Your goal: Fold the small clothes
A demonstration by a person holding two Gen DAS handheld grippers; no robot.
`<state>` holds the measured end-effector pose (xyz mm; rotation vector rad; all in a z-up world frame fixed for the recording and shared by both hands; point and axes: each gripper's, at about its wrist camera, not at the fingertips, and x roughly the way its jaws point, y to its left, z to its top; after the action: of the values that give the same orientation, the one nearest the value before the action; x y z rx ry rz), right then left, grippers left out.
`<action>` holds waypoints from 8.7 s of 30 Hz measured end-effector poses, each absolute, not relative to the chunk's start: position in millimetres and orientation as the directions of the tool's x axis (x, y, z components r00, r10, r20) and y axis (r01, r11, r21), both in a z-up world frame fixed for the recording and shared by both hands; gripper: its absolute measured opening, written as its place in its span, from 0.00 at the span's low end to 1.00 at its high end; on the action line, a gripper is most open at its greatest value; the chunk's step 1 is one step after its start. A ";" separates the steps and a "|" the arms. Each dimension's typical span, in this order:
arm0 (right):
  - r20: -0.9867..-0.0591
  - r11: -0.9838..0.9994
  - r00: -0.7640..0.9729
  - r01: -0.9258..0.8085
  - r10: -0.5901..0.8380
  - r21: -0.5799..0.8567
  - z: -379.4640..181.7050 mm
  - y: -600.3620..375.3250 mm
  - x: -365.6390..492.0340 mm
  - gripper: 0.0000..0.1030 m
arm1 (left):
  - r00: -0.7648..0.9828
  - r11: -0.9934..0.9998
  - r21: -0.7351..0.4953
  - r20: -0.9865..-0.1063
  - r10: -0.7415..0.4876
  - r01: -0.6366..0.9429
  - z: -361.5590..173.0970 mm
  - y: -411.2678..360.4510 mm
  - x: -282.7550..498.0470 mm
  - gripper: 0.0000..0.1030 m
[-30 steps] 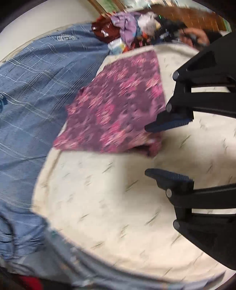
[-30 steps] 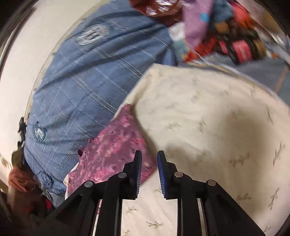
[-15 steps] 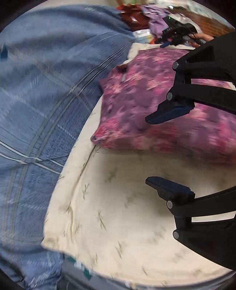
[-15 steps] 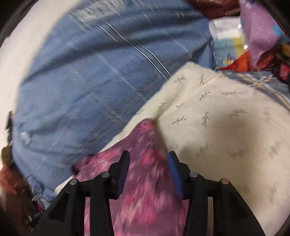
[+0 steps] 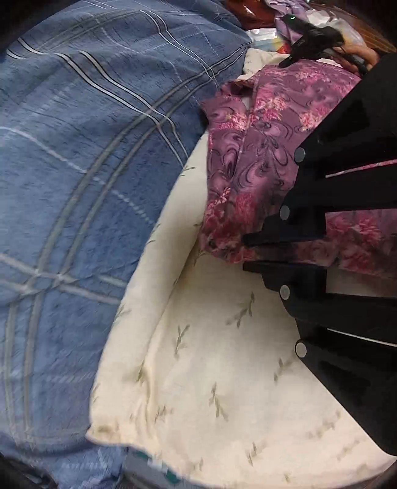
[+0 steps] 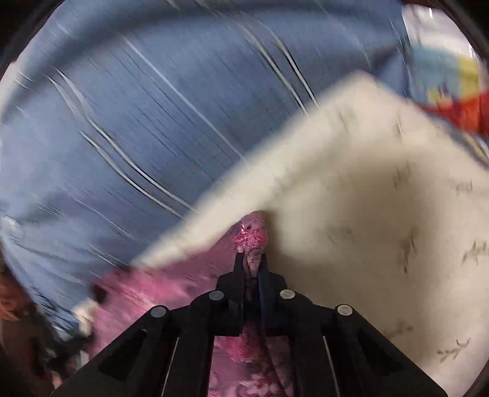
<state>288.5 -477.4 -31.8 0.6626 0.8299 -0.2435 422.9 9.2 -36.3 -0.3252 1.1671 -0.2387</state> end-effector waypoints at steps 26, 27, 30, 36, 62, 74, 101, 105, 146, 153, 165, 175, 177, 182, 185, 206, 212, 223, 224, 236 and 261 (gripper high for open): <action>-0.611 0.882 0.789 0.242 0.063 0.404 -41.0 -404.8 120.4 0.12 | 0.354 0.885 -0.345 -0.822 -0.446 0.312 -44.3 23.4 230.5 0.23; -0.597 0.878 0.800 0.250 0.051 0.409 -40.9 -404.6 115.8 0.11 | 0.378 0.893 -0.331 -0.818 -0.433 0.306 -44.5 25.8 227.3 0.20; -0.640 0.878 0.768 0.311 -0.007 0.364 -28.3 -392.6 116.8 0.17 | 0.346 0.868 -0.409 -0.800 -0.490 0.282 -34.5 43.0 224.7 0.20; -0.606 0.972 0.787 0.040 0.112 0.232 6.6 -277.2 120.8 0.46 | 0.328 0.834 -0.530 -0.769 -0.549 0.153 -26.9 82.5 257.1 0.58; -0.475 0.848 0.874 -0.328 0.104 -0.418 -19.5 -30.7 163.2 0.05 | 0.089 0.807 -0.574 -0.804 -0.588 0.138 -49.6 14.4 392.3 0.81; -0.505 0.940 0.830 -0.327 0.235 -0.099 -5.2 -97.3 163.3 0.05 | 0.257 0.863 -0.438 -0.829 -0.496 0.252 7.1 -39.7 368.3 0.09; -0.383 0.800 0.846 -0.083 0.372 0.594 -20.4 -333.8 114.2 0.05 | 0.302 0.904 -0.199 -0.897 -0.324 0.379 36.9 -258.3 330.1 0.09; -0.340 0.714 0.848 -0.064 0.408 0.697 -25.0 -361.6 113.7 0.05 | 0.298 0.903 -0.172 -0.905 -0.303 0.395 32.4 -286.1 328.1 0.09; -0.204 0.580 0.979 0.171 -0.008 0.796 3.6 -467.3 44.3 0.22 | 0.333 0.902 -0.371 -0.841 -0.426 0.220 45.7 -197.6 346.3 0.48; -0.440 0.635 0.843 0.161 0.309 0.756 9.9 -497.7 209.7 0.52 | 0.255 0.847 -0.503 -0.808 -0.531 0.171 13.8 -188.5 357.6 0.48; -0.633 0.876 0.717 0.065 0.293 0.479 15.3 -465.9 303.7 0.06 | 0.304 0.821 -0.524 -0.762 -0.571 0.228 9.2 -203.6 364.4 0.46; -0.681 0.786 0.688 0.265 0.252 0.559 -36.5 -512.7 301.0 0.16 | 0.311 0.889 -0.391 -0.837 -0.451 0.238 -6.3 -226.5 359.7 0.29; -0.647 0.755 0.699 0.236 0.306 0.612 -31.8 -520.0 285.6 0.19 | 0.298 0.867 -0.433 -0.817 -0.494 0.248 1.1 -216.0 343.5 0.29; -0.589 0.695 0.697 0.181 0.409 0.696 -38.7 -522.6 246.1 0.35 | 0.271 0.807 -0.536 -0.761 -0.589 0.249 3.8 -188.0 287.9 0.43; -0.643 0.828 0.686 0.104 0.342 0.551 -16.4 -493.7 242.6 0.12 | 0.282 0.814 -0.512 -0.767 -0.577 0.275 8.1 -191.3 261.7 0.44; -0.563 0.822 0.773 0.097 0.293 0.561 -8.5 -493.0 151.5 0.06 | 0.271 0.860 -0.415 -0.827 -0.492 0.296 -25.2 -210.8 193.0 0.46; -0.693 0.880 0.697 0.195 0.187 0.433 -25.4 -496.0 154.1 0.13 | 0.230 0.833 -0.457 -0.815 -0.532 0.311 -12.0 -191.9 180.7 0.45; -0.569 0.895 0.781 0.030 0.257 0.445 15.2 -462.5 193.4 0.13 | 0.344 0.830 -0.466 -0.759 -0.553 0.306 28.9 -226.8 240.9 0.46; -0.583 0.900 0.774 0.041 0.246 0.434 7.5 -462.2 198.5 0.13 | 0.345 0.848 -0.433 -0.780 -0.522 0.305 18.9 -233.1 245.9 0.46; -0.694 0.927 0.688 0.083 0.213 0.366 -16.0 -469.2 213.9 0.12 | 0.396 0.871 -0.312 -0.796 -0.458 0.379 7.5 -241.7 244.1 0.46; -0.694 0.819 0.692 0.271 0.198 0.505 -33.0 -533.0 295.8 0.09 | 0.288 0.876 -0.435 -0.829 -0.480 0.207 -16.4 -222.2 352.6 0.52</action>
<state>295.8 -533.0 -33.0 0.6270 0.8196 -0.0438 352.6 -222.2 -16.4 -0.2637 1.1952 -0.4653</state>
